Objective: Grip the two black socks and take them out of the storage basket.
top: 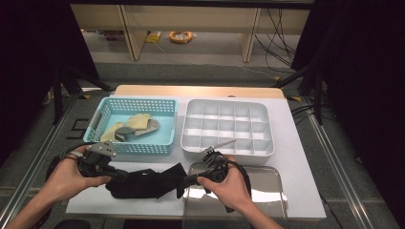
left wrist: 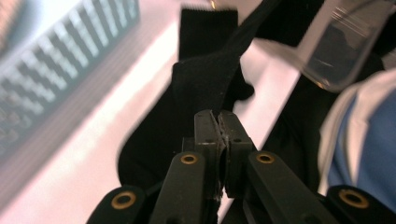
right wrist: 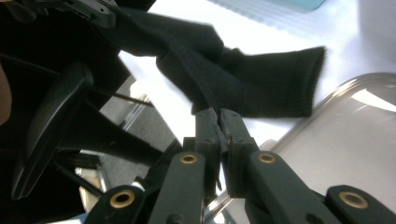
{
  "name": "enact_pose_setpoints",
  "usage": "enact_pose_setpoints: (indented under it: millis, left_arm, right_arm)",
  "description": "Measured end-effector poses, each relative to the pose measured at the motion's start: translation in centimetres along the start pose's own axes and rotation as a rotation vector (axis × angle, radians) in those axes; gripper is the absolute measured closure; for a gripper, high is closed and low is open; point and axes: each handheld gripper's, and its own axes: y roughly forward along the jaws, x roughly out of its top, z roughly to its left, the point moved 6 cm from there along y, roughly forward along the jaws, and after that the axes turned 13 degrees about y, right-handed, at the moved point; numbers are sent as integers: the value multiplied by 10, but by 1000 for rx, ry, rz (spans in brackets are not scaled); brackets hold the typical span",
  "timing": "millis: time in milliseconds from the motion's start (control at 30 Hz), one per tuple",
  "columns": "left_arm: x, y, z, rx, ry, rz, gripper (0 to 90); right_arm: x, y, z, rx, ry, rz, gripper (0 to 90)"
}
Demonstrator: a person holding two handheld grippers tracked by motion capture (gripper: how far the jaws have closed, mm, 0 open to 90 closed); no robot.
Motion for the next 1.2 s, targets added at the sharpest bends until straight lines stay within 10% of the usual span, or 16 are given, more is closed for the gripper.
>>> enact_pose_setpoints:
  millis: [100,300,667,967,1200]
  left_arm:
    - [-9,6,4,-45,-52,5,869]
    - [-8,21,23,-7,-62,51,855]
    - [9,51,64,126,-73,63,787]
    - [2,57,81,208,-141,19,599]
    - [-21,52,84,183,-231,-23,517]
  right_arm:
    - [-1,4,0,-6,24,38,875]
    - [9,13,-11,-61,27,48,871]
    - [38,18,-45,-219,16,-93,765]
    - [32,27,-50,-240,50,-92,723]
    - [29,38,-53,-239,72,-76,696]
